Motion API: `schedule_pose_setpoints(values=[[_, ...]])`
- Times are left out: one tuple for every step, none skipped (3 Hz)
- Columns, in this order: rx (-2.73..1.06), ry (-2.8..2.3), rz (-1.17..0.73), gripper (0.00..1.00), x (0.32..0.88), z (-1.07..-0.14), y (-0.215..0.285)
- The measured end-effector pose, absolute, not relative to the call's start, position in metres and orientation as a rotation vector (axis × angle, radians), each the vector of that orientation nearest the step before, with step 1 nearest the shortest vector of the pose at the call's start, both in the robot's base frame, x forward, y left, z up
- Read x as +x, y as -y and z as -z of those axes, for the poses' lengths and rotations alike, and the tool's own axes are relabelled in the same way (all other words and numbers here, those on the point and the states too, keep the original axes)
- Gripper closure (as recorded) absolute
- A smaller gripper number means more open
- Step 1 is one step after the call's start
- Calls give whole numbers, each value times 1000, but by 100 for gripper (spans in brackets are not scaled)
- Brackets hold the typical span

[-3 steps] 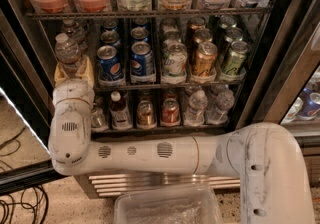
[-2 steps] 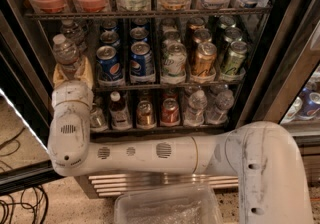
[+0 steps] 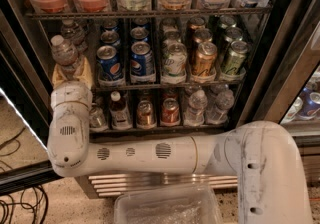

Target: Pick water bottle from middle shelf of fridge

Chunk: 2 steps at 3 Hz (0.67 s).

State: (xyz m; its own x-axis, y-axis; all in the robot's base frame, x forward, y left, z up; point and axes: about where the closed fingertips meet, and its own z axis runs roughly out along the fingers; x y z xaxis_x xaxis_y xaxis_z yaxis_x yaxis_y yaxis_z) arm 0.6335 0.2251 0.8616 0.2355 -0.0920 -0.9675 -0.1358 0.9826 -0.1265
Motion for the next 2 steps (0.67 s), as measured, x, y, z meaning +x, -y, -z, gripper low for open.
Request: schedule_pose_setpoints(values=[[-236,-1289,-25,100,629,-864,-231],[-258,-1250,-16,100,622,-870,-232]])
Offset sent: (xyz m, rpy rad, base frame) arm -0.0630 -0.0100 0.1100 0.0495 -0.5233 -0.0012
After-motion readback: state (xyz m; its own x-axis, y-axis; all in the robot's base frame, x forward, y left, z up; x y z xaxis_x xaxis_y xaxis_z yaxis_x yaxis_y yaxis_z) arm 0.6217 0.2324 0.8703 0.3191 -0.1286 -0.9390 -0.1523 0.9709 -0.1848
